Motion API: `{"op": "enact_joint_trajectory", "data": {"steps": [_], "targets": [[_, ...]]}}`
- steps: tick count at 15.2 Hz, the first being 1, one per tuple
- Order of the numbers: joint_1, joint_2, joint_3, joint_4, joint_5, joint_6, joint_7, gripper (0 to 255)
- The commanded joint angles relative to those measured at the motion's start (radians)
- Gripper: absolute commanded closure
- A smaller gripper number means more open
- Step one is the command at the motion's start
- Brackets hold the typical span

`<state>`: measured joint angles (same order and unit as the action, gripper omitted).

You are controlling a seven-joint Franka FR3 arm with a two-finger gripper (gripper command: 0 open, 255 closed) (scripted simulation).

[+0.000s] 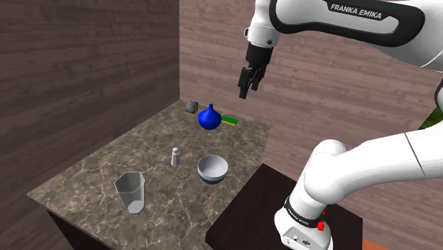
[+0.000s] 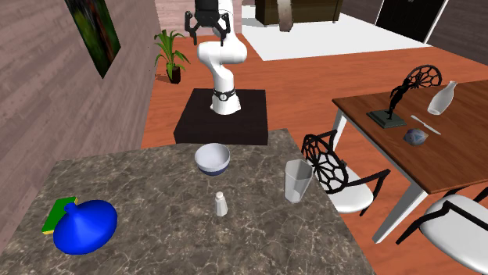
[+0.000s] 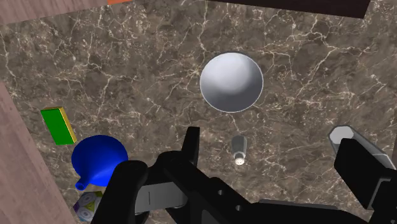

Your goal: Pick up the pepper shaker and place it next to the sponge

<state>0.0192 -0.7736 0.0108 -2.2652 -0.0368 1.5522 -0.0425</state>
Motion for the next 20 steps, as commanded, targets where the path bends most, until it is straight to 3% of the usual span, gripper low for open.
{"op": "enact_joint_trajectory", "data": {"steps": [1, 11, 20], "targets": [[0.000, 0.000, 0.000, 0.000, 0.000, 0.000, 0.000, 0], [0.016, 0.225, 0.008, -0.112, -0.016, 0.338, -0.021, 0], [0.022, 0.518, 0.020, -0.094, -0.042, 0.613, -0.029, 0]]}}
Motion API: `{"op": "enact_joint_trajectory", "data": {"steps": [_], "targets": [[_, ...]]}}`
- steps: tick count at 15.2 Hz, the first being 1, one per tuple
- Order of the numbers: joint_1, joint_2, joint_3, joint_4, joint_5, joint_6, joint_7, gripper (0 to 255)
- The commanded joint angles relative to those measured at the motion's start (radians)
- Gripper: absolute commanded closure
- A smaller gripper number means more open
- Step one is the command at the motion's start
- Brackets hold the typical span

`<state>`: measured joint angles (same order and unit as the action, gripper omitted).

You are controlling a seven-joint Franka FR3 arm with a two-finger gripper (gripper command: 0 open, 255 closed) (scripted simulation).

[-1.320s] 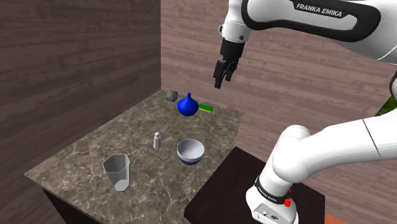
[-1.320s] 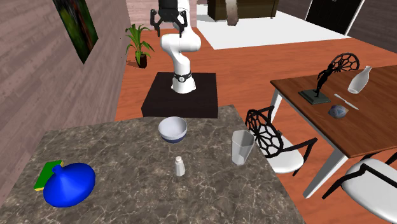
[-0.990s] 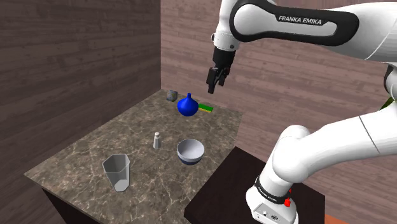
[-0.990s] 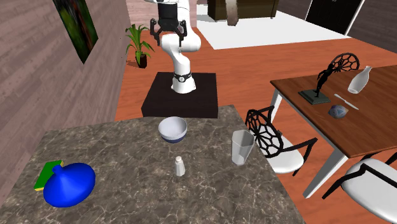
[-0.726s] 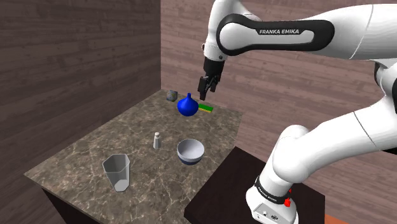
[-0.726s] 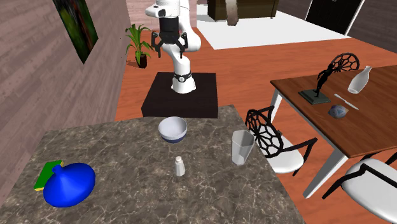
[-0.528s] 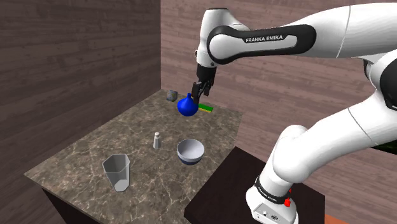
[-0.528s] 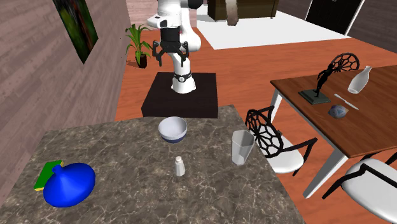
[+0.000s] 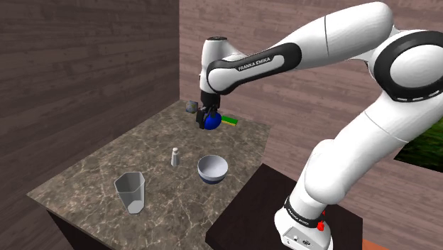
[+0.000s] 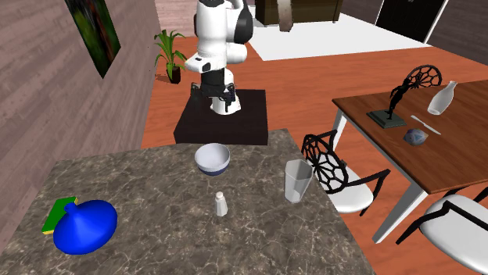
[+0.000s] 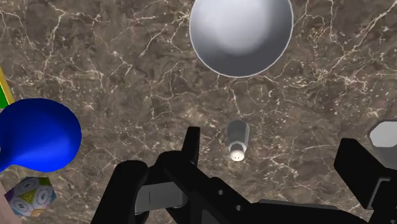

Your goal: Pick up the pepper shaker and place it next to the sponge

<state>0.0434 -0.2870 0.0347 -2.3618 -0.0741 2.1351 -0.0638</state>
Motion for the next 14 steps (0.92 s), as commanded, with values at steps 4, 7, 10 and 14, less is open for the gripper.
{"op": "enact_joint_trajectory", "data": {"steps": [4, 7, 10, 14], "targets": [[-0.001, 0.178, 0.003, 0.047, -0.024, 0.133, -0.006, 0], [0.000, 0.292, 0.007, 0.095, -0.042, 0.198, -0.002, 0], [0.004, 0.406, 0.008, 0.154, -0.062, 0.253, 0.004, 0], [0.012, 0.561, 0.008, 0.250, -0.090, 0.309, 0.011, 0]]}}
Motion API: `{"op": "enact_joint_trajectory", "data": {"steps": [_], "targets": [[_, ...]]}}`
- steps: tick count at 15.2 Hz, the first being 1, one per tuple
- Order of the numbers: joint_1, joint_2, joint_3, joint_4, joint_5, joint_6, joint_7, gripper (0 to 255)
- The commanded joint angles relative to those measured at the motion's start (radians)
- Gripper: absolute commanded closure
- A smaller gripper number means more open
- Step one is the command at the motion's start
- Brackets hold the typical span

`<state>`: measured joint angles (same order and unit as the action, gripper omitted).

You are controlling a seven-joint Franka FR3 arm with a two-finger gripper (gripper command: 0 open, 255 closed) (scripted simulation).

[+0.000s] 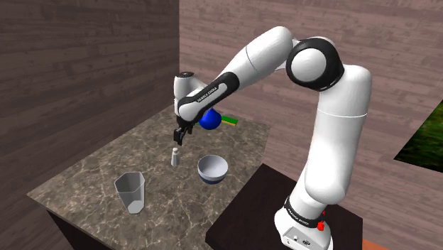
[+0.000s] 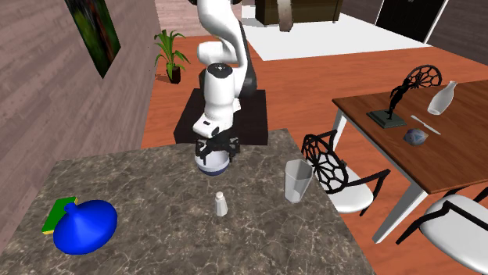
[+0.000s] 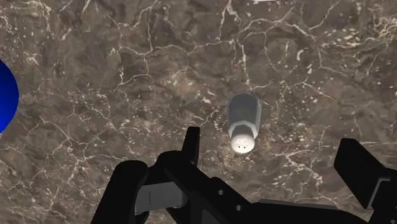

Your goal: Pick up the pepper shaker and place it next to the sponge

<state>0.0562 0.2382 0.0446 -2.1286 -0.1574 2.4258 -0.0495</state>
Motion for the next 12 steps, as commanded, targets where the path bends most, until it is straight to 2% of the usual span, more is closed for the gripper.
{"op": "enact_joint_trajectory", "data": {"steps": [1, 7, 12], "targets": [[0.002, 0.074, -0.003, 0.045, -0.013, 0.030, -0.002, 0], [0.021, 0.308, -0.010, 0.236, -0.046, 0.071, 0.000, 0], [0.023, 0.371, -0.017, 0.265, -0.053, 0.106, 0.003, 0]]}}
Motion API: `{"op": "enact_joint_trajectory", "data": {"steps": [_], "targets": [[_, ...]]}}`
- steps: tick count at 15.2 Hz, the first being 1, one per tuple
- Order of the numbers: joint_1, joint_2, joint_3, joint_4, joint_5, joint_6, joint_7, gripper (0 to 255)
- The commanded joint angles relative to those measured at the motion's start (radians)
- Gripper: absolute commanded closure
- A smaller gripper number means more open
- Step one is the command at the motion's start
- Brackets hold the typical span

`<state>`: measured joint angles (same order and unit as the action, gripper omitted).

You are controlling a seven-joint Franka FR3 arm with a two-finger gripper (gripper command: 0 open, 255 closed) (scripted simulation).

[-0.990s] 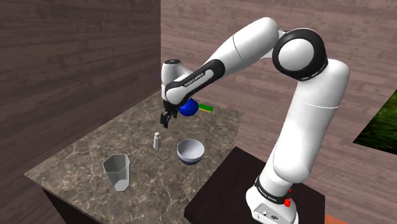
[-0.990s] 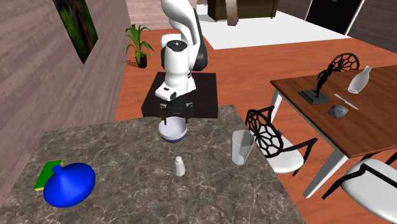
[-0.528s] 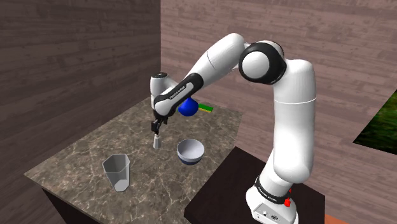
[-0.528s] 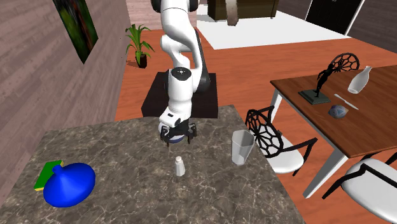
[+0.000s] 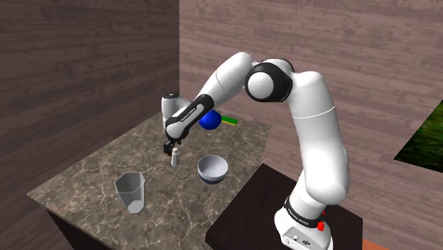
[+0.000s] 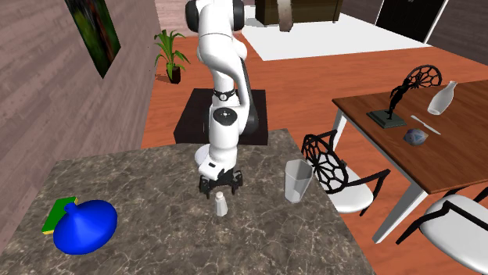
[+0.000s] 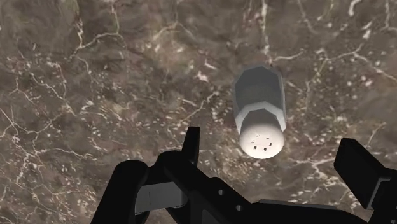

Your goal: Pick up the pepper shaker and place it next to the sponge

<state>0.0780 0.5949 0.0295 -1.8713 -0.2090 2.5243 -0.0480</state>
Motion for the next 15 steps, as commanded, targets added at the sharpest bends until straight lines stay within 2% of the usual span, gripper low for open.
{"op": "enact_joint_trajectory", "data": {"steps": [1, 11, 12, 15], "targets": [[0.001, 0.025, -0.003, 0.011, -0.003, 0.015, 0.002, 0], [0.001, 0.055, -0.006, 0.020, -0.006, 0.035, 0.004, 0], [0.001, 0.055, -0.006, 0.020, -0.006, 0.035, 0.004, 255], [0.001, 0.055, -0.006, 0.020, -0.006, 0.035, 0.004, 255]]}}
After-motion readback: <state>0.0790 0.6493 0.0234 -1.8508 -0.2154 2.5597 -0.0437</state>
